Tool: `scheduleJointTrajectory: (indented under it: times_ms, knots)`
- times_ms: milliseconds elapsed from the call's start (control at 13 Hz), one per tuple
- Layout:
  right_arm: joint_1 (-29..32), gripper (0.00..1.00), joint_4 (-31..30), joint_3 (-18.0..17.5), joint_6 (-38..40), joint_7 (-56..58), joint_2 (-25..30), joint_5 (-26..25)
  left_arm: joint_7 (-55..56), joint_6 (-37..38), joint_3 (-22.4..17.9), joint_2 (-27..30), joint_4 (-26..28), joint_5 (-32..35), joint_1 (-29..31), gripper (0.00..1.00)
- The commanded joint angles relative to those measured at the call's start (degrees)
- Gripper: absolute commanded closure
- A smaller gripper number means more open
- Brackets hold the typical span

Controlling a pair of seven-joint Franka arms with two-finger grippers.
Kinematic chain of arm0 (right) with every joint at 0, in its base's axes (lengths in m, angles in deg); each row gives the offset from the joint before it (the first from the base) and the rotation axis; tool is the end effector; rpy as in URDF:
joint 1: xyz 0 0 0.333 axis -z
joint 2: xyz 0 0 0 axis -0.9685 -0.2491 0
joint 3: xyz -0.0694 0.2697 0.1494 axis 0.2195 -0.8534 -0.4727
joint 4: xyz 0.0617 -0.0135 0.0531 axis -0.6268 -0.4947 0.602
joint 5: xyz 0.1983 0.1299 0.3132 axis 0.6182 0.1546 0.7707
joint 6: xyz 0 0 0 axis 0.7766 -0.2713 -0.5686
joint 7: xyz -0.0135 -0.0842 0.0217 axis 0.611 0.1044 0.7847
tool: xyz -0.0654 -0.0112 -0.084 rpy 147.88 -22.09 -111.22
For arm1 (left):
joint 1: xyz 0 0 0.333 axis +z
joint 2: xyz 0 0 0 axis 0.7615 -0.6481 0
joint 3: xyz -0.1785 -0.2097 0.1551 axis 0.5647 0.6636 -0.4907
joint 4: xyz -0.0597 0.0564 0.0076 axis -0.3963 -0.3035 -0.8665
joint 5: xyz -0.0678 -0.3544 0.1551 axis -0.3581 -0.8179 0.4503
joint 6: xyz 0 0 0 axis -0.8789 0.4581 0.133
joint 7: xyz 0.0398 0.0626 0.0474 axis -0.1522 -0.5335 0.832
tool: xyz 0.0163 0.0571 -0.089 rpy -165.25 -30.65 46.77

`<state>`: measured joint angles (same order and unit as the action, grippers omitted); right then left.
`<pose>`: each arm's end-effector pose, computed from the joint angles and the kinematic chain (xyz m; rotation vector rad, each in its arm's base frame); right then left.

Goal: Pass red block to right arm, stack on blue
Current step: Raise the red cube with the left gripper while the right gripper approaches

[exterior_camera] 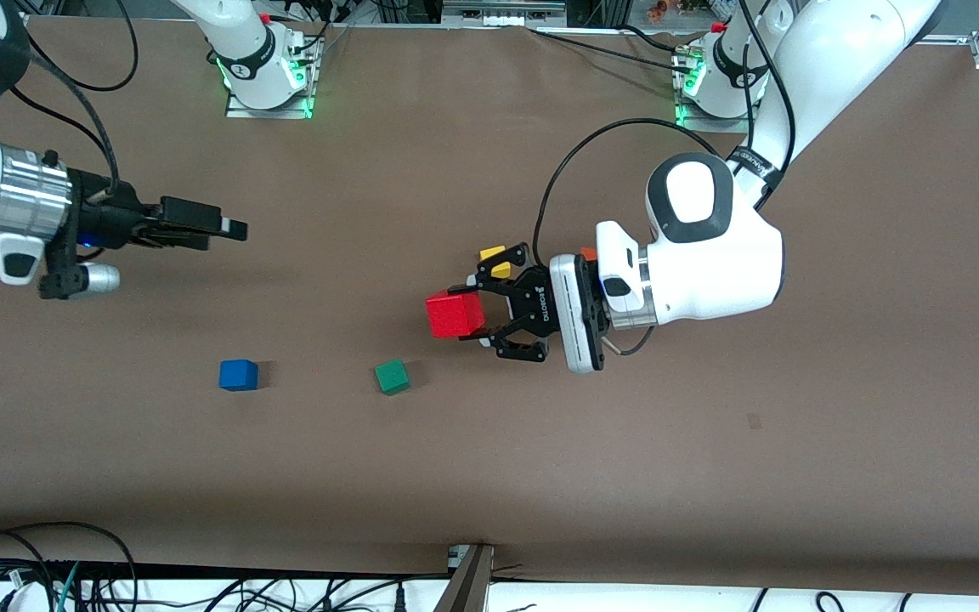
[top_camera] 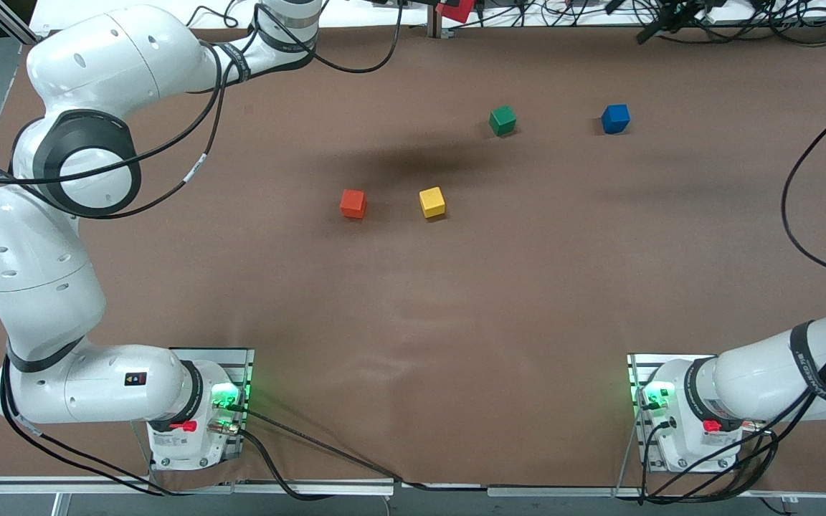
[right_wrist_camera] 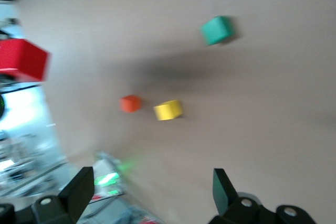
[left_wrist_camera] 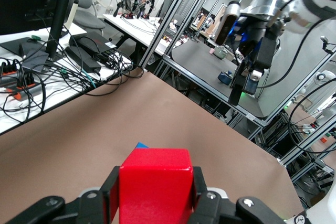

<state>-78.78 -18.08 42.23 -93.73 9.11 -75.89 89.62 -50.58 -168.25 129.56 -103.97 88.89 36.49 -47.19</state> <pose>0.6161 0.1161 0.5347 -2.3766 0.1127 0.2880 0.6689 -0.3771 0.4550 1.7459 -0.9005 0.7210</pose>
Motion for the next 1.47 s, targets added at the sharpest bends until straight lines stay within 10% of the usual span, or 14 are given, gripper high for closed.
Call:
scheduleJointTrajectory:
  times_ms: [0, 386, 694, 1389]
  knots:
    - [0.9, 0.00, 0.8, 0.1, 1.0, -2.5, -4.9, 14.0, -4.5, -0.4, 0.2, -0.8, -0.9, -5.0, -0.8, 1.00]
    - [0.2, 0.00, 1.3, -0.4, 0.8, -2.4, -15.2, 44.3, -4.5, -2.9, 0.2, -0.8, -1.2, -6.2, -2.7, 1.00]
    - [-3.7, 0.00, 1.6, -0.4, -0.1, -1.4, -19.9, 58.5, -4.4, -3.1, 0.1, -1.1, -1.8, -8.0, -3.7, 1.00]
    - [-7.3, 0.00, 1.3, -0.4, 0.1, 7.7, -24.1, 64.2, -3.9, -3.2, 0.1, -2.5, -4.9, -8.1, -5.2, 1.00]
